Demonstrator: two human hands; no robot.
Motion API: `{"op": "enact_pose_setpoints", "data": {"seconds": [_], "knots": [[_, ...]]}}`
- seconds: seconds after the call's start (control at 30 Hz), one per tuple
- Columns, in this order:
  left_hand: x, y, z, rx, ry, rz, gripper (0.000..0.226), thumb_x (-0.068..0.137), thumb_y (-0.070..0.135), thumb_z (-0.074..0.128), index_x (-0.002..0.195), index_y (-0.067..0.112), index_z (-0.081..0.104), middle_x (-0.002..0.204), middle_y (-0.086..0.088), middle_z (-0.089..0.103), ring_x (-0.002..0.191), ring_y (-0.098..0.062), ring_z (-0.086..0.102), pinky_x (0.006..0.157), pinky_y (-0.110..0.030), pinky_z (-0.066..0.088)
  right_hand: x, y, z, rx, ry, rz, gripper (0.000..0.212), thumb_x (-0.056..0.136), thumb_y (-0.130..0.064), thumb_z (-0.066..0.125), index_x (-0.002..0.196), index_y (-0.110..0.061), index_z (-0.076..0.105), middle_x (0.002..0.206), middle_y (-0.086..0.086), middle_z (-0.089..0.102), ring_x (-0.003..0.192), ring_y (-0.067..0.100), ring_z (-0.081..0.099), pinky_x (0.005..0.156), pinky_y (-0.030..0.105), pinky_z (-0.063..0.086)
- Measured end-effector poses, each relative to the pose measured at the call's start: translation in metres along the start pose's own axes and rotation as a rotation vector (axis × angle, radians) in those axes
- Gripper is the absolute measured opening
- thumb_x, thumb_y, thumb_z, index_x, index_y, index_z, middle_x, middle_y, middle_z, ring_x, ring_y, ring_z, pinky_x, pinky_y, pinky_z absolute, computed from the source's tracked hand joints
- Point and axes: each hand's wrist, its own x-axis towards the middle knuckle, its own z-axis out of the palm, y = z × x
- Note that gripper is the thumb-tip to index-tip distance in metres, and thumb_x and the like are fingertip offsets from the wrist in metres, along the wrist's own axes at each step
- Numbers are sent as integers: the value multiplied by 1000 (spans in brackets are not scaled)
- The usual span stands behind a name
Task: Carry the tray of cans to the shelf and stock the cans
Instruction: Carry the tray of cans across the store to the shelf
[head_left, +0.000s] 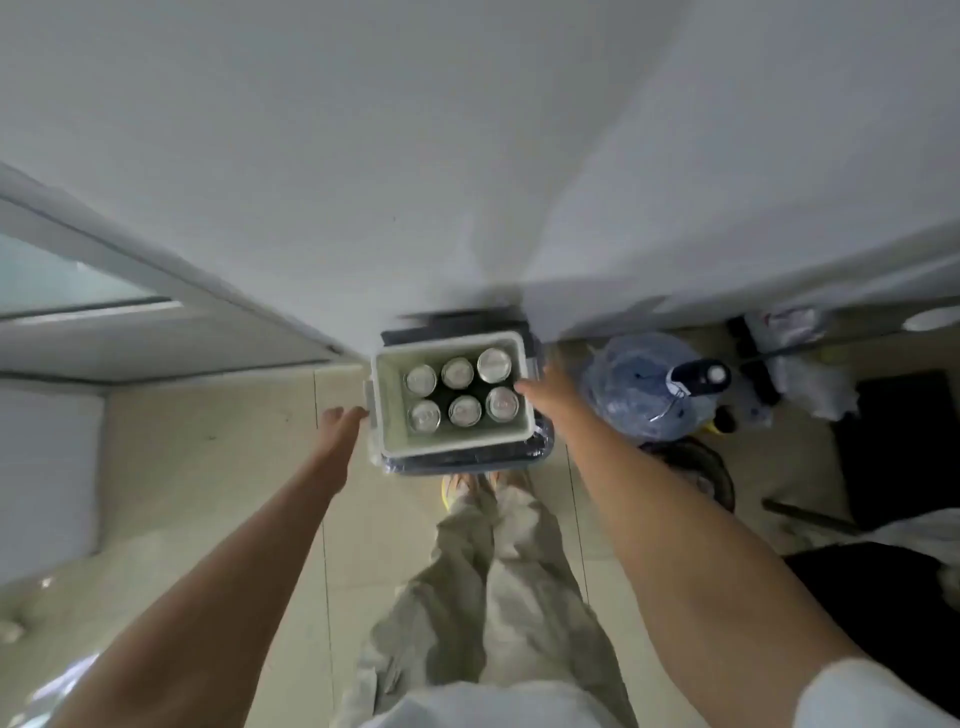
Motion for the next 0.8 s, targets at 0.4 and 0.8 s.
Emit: {"op": "enact_pose_setpoints", "data": {"seconds": [0.4, 0.8], "knots": [[10, 4, 32, -207, 92, -7, 20, 88, 15, 73, 103, 5, 63, 83, -5, 62, 73, -20, 56, 57, -26, 44, 20, -2, -7, 81, -16, -18, 33, 80, -27, 78, 100, -2, 70, 97, 15, 74, 94, 31, 71, 85, 46, 57], [-130, -168, -66, -954, 169, -200, 23, 90, 17, 70, 109, 3, 69, 100, -16, 76, 85, -30, 70, 80, -48, 58, -107, -68, 85, -544, -342, -336, 42, 78, -29, 84, 97, 3, 65, 97, 20, 73, 80, 21, 65, 77, 42, 55]]}}
